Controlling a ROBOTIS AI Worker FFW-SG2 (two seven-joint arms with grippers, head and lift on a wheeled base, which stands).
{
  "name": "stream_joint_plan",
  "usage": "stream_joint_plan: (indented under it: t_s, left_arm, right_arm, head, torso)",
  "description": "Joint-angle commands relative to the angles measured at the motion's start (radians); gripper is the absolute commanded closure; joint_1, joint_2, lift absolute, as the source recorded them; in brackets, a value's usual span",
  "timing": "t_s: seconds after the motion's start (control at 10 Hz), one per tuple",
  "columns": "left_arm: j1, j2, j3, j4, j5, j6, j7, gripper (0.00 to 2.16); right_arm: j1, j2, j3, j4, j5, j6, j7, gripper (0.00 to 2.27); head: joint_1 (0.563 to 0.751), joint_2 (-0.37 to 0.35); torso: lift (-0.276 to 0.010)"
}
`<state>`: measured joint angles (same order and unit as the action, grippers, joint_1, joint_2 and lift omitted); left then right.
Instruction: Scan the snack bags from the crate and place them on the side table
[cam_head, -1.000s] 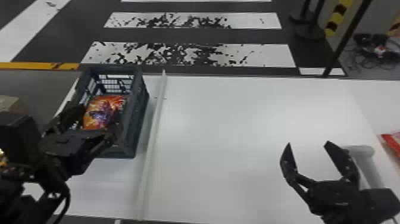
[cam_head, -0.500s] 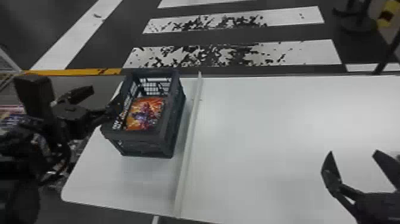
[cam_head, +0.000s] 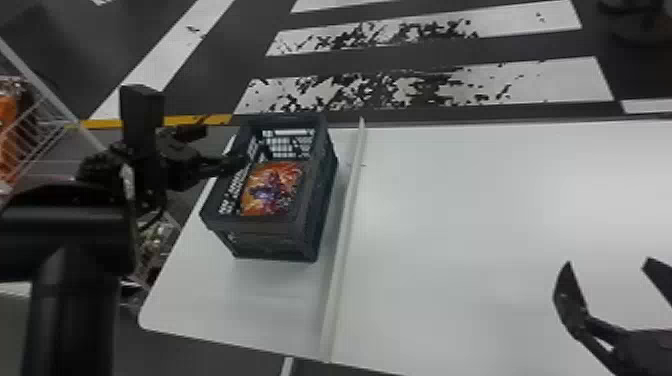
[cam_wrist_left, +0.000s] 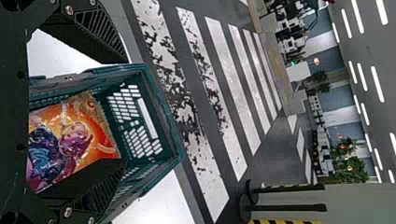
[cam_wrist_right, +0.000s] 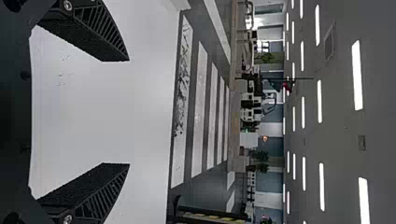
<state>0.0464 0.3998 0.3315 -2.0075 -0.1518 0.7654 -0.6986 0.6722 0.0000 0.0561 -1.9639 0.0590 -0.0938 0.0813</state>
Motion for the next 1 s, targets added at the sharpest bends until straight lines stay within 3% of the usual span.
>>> stream_joint_plan:
  t_s: [0.0,0.2,0.5,0.9]
  left_arm:
    - [-0.048,0.002,-0.023,0.066,-0.068,-0.002,-0.036,0.12]
    - [-0.140,0.008,-0.094,0.188,-0.140,-0.024,-0.137,0.03]
    - [-0.272,0.002,-0.204,0.357,-0.253,-0.042,-0.226,0.02]
    - [-0.399,-0.004,-0.335,0.595,-0.396,-0.070,-0.328,0.02]
  right_arm:
    - [-0.003,0.000,0.013,0.000,0.008,0.016,0.000,0.07]
    - [0.010,0.000,0.001,0.000,0.007,0.010,0.000,0.07]
    - [0.027,-0.002,-0.016,-0.012,0.008,0.004,0.000,0.07]
    - [0.052,-0.017,-0.044,-0.032,-0.008,-0.008,0.002,0.07]
  head:
    - [0.695,0.287]
    - [0.695,0.298]
    - [0.695,0.256]
    - [0.695,0.214]
  torso:
    - [-0.094]
    - [-0.094]
    - [-0.094]
    - [-0.094]
